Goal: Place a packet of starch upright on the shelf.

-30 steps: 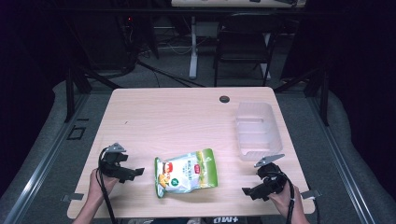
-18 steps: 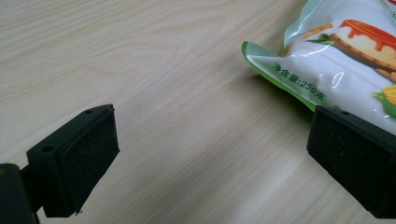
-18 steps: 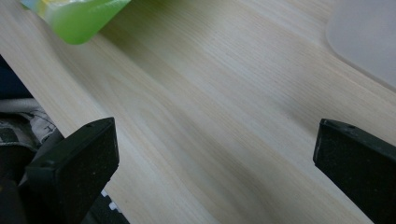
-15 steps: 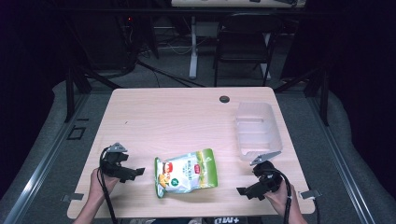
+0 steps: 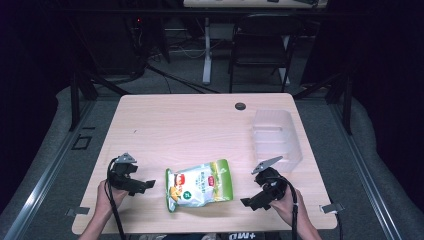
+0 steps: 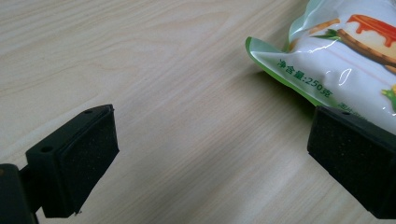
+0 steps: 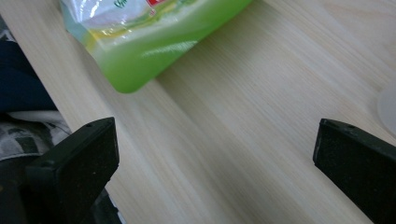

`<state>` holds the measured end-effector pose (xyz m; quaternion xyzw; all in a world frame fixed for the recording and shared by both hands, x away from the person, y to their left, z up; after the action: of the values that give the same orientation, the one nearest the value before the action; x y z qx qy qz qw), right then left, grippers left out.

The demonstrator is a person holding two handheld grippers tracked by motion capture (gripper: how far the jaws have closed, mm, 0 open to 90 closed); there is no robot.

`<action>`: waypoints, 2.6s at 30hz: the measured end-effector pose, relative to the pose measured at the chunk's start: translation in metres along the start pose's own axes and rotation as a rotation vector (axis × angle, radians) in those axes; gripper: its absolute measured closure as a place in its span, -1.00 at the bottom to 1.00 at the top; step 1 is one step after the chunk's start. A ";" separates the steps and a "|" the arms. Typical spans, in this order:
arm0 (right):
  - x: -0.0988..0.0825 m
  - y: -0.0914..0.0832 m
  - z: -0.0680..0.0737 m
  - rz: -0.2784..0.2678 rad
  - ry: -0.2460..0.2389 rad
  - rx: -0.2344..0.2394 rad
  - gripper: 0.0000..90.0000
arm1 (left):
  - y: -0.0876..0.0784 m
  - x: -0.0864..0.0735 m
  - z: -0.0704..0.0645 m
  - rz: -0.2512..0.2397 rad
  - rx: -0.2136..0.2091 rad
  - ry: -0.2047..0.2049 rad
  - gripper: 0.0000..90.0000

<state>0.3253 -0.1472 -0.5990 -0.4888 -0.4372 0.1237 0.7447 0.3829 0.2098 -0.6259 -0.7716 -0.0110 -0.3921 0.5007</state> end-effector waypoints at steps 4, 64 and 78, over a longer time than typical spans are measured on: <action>0.008 0.002 0.005 -0.009 0.003 0.020 -1.00 | 0.000 0.000 0.001 -0.005 0.003 -0.005 -0.96; 0.056 0.069 0.014 0.024 0.172 0.202 -0.23 | -0.002 0.003 -0.005 -0.011 -0.015 -0.018 -0.89; 0.063 0.068 0.011 -0.046 0.189 0.167 -0.05 | 0.001 0.002 -0.005 -0.007 -0.009 -0.012 -0.83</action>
<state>0.3704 -0.0688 -0.6206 -0.4245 -0.3642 0.0960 0.8234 0.3817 0.2048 -0.6245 -0.7761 -0.0150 -0.3894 0.4958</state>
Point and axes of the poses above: each handheld gripper's, and its own axes: y roughly forward along the jaws, x roughly out of its top, z roughly to its left, the point moved 10 cm from there along y, roughly forward along the jaws, and after that the axes turned 3 degrees about -y, right-handed, at the moved point
